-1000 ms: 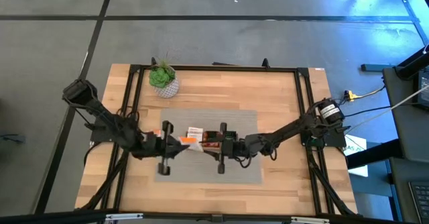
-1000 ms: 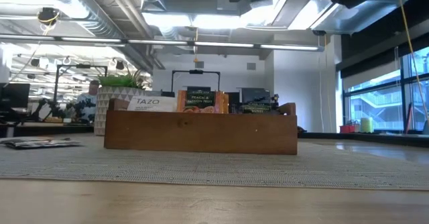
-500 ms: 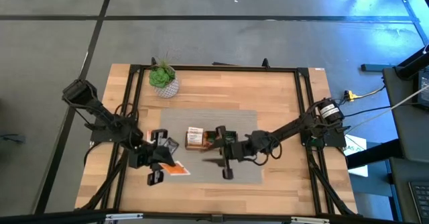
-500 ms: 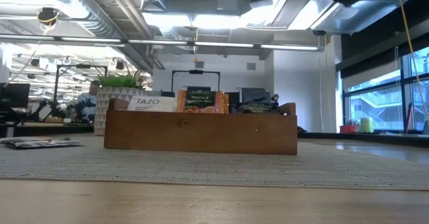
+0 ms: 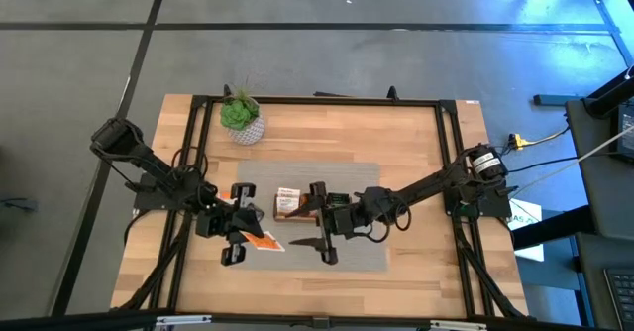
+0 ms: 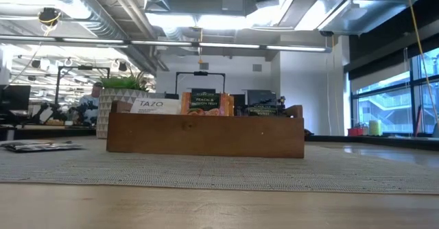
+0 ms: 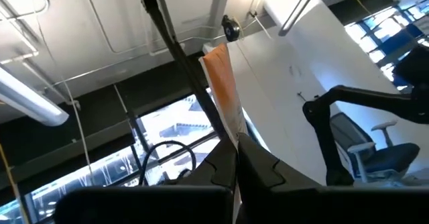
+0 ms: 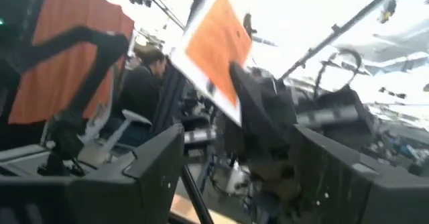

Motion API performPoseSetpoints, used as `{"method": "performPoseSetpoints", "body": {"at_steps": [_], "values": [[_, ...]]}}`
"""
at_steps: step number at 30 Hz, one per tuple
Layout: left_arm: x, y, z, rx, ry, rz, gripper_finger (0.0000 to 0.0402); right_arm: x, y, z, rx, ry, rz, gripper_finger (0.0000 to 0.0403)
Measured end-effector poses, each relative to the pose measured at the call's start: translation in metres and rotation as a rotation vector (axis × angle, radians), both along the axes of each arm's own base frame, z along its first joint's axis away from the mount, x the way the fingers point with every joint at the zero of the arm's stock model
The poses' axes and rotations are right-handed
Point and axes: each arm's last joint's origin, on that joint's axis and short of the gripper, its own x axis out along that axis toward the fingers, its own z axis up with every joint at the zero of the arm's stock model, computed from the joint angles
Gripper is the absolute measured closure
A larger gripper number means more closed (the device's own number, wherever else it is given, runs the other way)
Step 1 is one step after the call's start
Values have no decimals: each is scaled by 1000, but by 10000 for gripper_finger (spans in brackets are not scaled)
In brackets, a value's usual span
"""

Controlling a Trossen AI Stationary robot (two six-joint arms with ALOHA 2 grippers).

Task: Pick & Place Tea
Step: Put the white tea bag into the left section of the wooden organizer

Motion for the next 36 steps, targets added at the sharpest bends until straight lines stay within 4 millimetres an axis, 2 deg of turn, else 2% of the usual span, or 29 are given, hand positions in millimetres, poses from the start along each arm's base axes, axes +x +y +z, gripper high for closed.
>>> {"method": "performPoseSetpoints", "body": {"at_steps": [5, 10, 14, 21, 26, 36], "values": [[1, 3, 1, -5, -10, 13, 398, 5, 2, 11, 4, -36, 14, 128], [2, 6, 2, -5, -26, 26, 398, 26, 8, 1, -49, -41, -9, 128], [1, 5, 2, 11, -32, 2, 398, 40, 9, 3, -40, -67, -17, 128], [1, 4, 2, 37, -47, -5, 398, 40, 9, 9, -16, -130, -18, 130], [1, 4, 2, 41, -50, -2, 398, 40, 7, 9, -12, -128, -26, 158], [1, 4, 2, 58, -59, 16, 398, 40, 6, 9, -17, -128, -23, 247]]}}
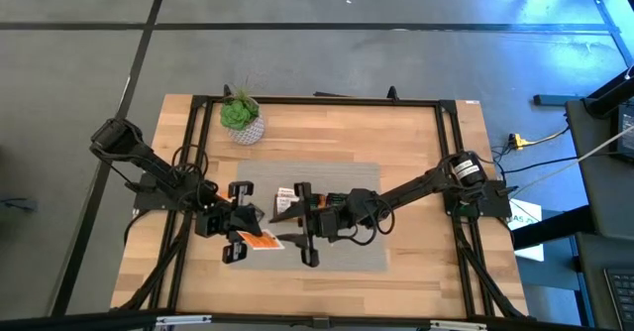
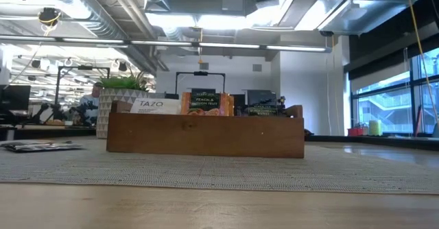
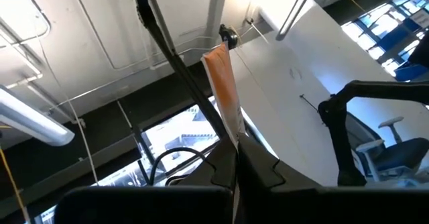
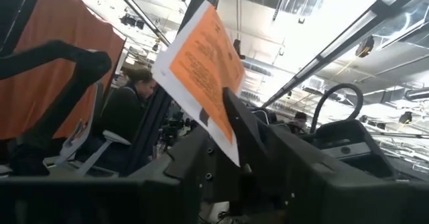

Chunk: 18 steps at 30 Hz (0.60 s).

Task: Pick & Place Tea
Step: Put the white tea bag into the left section of the wooden organizer

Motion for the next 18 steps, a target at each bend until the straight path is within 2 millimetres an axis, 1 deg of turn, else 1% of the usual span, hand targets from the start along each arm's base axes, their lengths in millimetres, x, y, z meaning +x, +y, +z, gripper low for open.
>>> {"method": "performPoseSetpoints", "body": {"at_steps": [2, 7, 14, 18], "values": [[0, 0, 0, 0, 0, 1, 398, 0, 0, 0, -2, -1, 2, 260], [3, 3, -1, -9, 16, 38, 398, -1, 2, 0, -55, -19, 72, 284], [5, 8, -1, -17, 29, 20, 398, -1, 2, 0, -80, -28, 61, 303], [6, 8, -2, -8, 37, 9, 398, -1, 2, 0, -74, -25, 47, 335]]}}
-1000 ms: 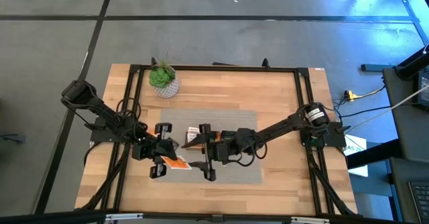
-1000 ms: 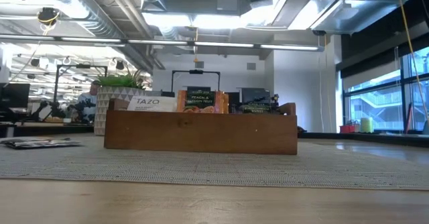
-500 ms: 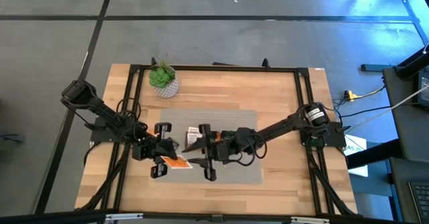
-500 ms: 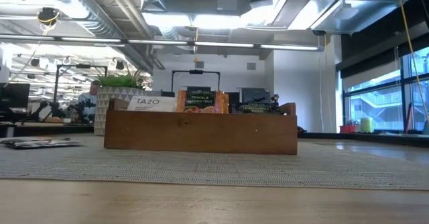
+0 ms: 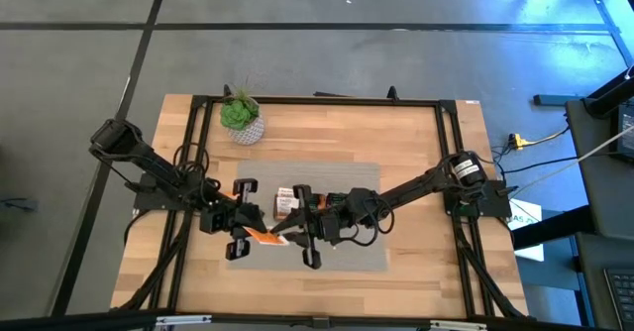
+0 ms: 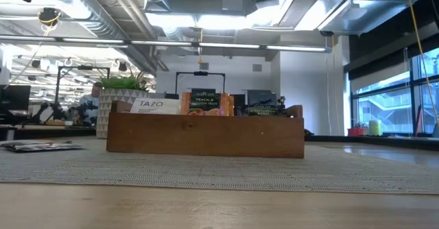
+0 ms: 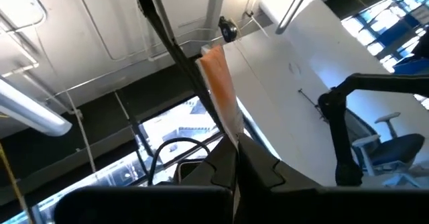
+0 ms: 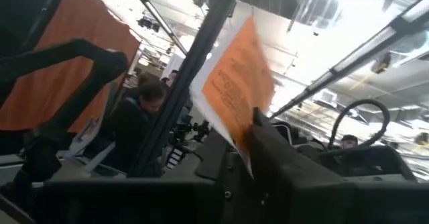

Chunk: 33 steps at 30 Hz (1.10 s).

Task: Pick & Place Tea
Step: Put the white tea bag into the left section of the wooden organizer

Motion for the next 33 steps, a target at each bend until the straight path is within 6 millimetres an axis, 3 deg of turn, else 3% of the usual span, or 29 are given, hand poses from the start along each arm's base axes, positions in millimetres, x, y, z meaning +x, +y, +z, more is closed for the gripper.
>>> {"method": "performPoseSetpoints", "body": {"at_steps": [5, 15, 19, 25, 33], "values": [[0, -1, 0, 7, 4, -36, 398, 0, -1, 0, 14, 4, -31, 394], [0, -1, 0, 13, -1, -31, 394, 1, -1, -1, 15, 14, -37, 397], [0, 0, 0, -19, 15, -26, 366, 1, -1, -2, 20, 27, -56, 397], [-3, -3, 1, -158, 69, 121, 304, 2, -2, -2, 38, 43, -106, 398], [-22, -28, -1, -234, 203, 242, 267, 4, -2, -8, 29, 121, -156, 398]]}}
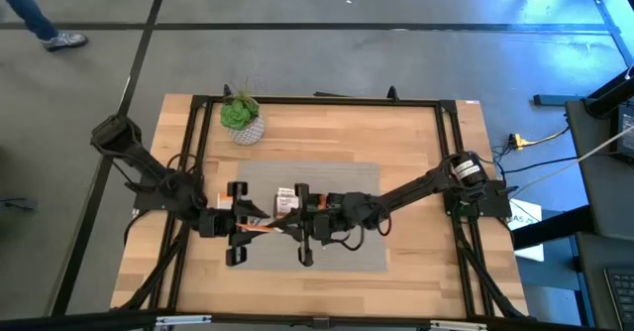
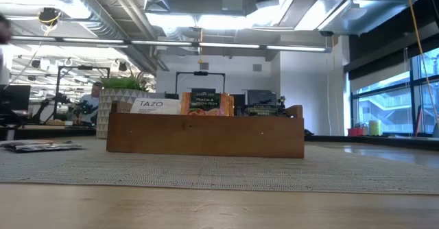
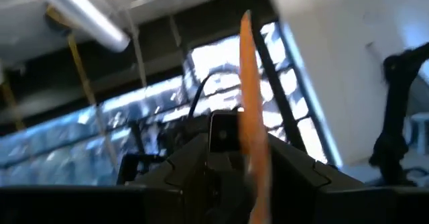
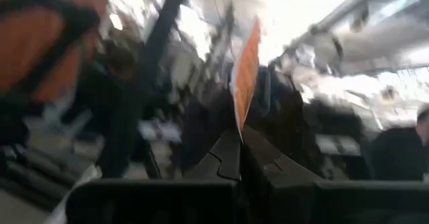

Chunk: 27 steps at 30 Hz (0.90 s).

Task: Pick & Place Tea
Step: Put the white tea bag into the left section of the wooden organizer

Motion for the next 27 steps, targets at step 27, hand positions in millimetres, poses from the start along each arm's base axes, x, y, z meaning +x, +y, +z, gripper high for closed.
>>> {"method": "performPoseSetpoints", "body": {"at_steps": [27], "values": [[-40, -32, -30, -380, 371, 455, 272, -21, -41, 25, 178, 1158, -326, 398]]}}
